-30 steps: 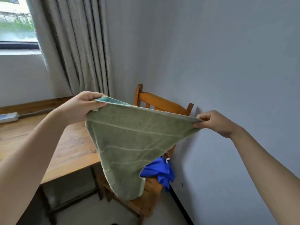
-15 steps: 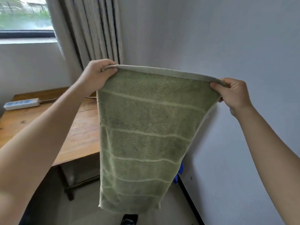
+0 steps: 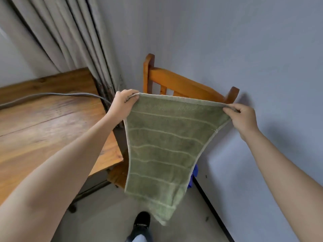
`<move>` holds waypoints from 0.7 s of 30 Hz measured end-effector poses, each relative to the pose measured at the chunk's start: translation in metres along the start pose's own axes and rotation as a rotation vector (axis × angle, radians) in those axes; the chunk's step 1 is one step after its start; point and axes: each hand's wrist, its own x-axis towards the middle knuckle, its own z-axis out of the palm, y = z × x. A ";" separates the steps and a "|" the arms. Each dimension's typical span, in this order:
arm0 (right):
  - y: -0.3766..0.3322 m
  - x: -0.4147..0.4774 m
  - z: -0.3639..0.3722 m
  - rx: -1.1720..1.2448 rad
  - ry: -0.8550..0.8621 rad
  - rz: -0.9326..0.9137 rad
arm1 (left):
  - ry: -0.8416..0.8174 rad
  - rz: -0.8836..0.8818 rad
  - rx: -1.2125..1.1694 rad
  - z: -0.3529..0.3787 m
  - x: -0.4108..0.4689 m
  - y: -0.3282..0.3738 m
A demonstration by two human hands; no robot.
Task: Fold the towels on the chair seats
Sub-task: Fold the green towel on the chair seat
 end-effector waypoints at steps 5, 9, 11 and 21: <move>0.072 -0.021 0.022 -0.149 -0.055 0.152 | -0.214 0.001 0.093 0.053 -0.061 -0.064; 0.115 -0.062 0.038 -0.219 -0.139 0.256 | -0.203 -0.235 0.161 0.082 -0.126 -0.093; 0.135 -0.087 0.047 -0.246 -0.225 0.298 | -0.215 -0.380 0.162 0.091 -0.149 -0.106; 0.237 -0.194 0.086 -0.070 -0.448 0.716 | -0.293 -0.821 0.024 0.113 -0.236 -0.165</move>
